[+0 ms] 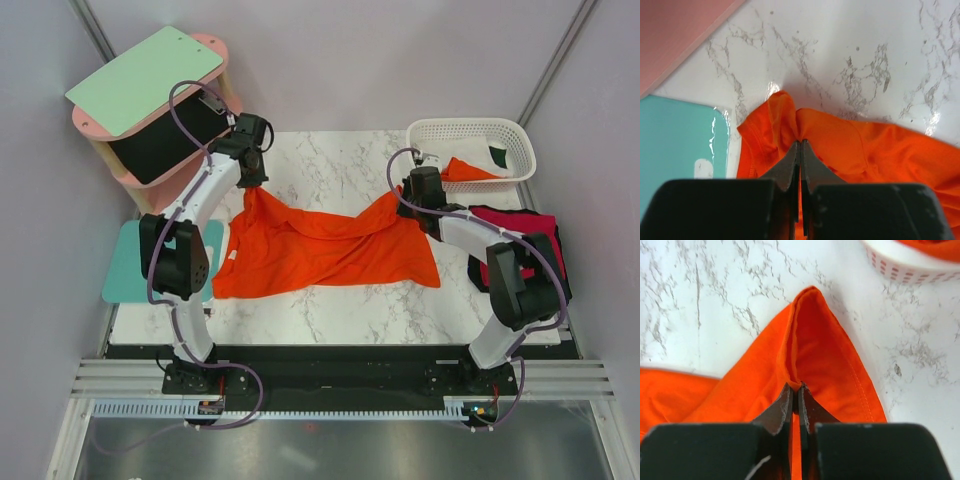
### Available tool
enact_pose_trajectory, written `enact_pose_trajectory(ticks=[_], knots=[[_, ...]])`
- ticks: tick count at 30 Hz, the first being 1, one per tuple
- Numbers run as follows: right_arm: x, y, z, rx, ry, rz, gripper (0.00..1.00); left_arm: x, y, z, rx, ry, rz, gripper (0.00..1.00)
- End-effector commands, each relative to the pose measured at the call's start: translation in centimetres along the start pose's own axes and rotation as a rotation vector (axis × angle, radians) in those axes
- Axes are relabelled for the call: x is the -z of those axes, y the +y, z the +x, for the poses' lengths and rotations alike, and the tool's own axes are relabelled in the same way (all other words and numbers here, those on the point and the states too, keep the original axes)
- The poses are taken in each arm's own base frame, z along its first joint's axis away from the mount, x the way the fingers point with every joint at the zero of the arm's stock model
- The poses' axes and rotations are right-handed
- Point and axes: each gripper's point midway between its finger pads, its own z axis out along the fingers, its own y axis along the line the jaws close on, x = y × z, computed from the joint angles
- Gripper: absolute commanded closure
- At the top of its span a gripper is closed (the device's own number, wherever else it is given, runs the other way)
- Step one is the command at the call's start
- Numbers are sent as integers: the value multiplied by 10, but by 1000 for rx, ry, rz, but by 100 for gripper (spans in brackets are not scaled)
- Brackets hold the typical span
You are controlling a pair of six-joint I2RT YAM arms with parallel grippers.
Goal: Fold and stack the t-shirts
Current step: Flatten out the tshirt
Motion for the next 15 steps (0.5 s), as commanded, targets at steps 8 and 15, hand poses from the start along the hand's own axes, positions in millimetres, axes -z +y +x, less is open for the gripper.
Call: enact_pose_trajectory(ticks=[8, 15], knots=[[-3, 14, -44, -38, -128, -26, 98, -17, -6, -29, 15, -71, -25, 1], [-6, 13, -36, -38, -113, -33, 98, -13, -7, -24, 6, -136, 31, 0]])
